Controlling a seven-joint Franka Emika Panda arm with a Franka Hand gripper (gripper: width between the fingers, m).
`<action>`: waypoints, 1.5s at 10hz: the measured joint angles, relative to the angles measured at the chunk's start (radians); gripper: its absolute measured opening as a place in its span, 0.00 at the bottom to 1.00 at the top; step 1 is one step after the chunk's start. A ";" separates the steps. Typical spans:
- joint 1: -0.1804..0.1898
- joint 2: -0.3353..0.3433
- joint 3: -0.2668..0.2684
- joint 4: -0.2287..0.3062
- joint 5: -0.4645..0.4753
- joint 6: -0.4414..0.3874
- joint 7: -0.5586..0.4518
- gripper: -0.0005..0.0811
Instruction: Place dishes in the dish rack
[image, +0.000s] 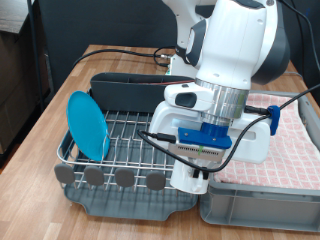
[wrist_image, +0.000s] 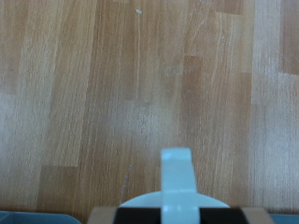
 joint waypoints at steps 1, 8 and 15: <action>-0.005 0.012 0.005 0.008 0.000 0.004 0.000 0.09; -0.010 0.059 0.016 0.041 0.001 0.004 0.001 0.52; -0.010 0.029 0.027 0.139 0.002 -0.252 0.000 0.99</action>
